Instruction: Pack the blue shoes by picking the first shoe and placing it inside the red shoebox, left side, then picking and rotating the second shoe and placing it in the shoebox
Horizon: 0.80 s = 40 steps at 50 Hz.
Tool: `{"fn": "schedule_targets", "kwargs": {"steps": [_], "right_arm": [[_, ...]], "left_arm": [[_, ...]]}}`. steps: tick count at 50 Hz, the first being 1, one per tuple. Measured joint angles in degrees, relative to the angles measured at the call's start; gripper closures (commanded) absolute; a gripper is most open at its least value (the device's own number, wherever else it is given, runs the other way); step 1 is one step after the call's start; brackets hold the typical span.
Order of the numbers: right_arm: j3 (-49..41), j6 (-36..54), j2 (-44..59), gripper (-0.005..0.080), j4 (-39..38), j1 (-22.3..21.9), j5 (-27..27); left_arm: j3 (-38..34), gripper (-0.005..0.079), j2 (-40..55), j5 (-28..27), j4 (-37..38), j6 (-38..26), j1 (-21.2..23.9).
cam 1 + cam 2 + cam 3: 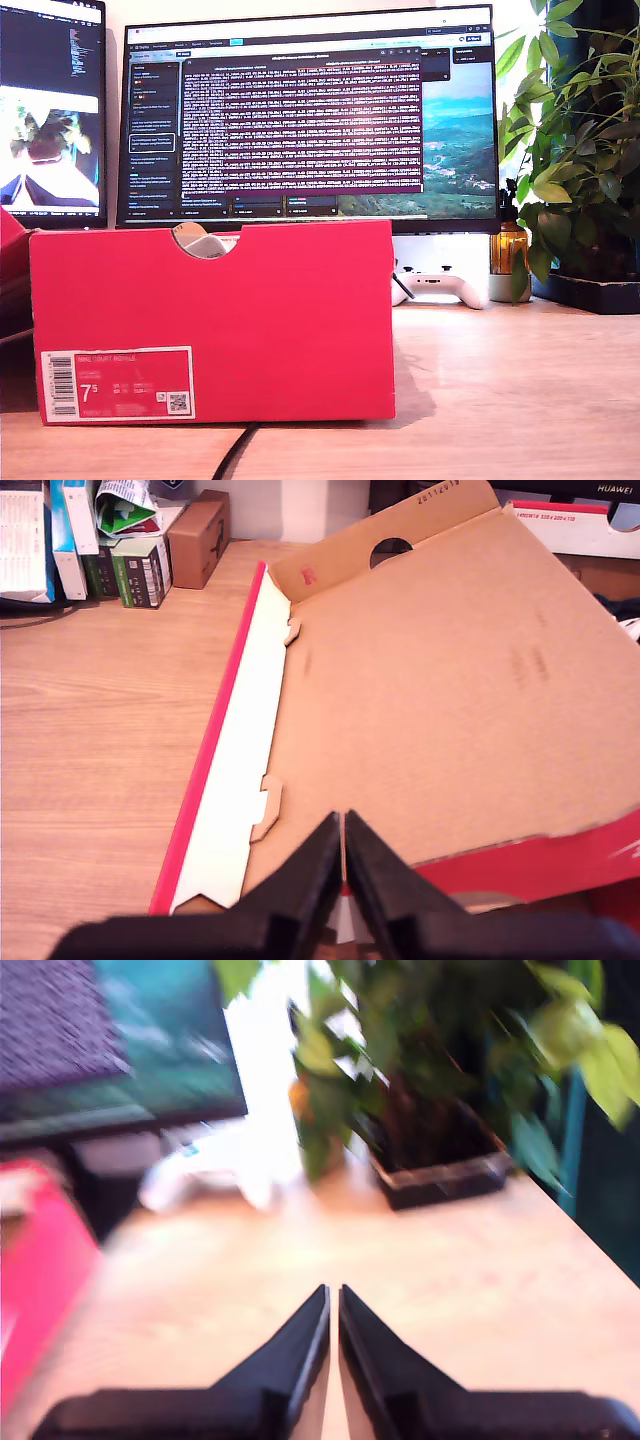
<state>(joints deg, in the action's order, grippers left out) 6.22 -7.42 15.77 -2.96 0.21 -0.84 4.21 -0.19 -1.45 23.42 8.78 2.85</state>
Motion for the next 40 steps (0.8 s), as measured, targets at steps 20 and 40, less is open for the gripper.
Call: {"fn": "schedule_targets", "kwargs": {"steps": [20,40], "right_arm": [[-5.62,2.80,-9.38,0.0763,5.49,-1.81,4.83],[-5.55,-1.51,-15.34,0.0763,12.46,-1.99,6.95]], "left_arm": [[0.00,0.0762,0.00,0.00,0.00,0.02,0.00],[0.00,0.0762,0.00,0.00,0.00,0.02,0.00]]}}
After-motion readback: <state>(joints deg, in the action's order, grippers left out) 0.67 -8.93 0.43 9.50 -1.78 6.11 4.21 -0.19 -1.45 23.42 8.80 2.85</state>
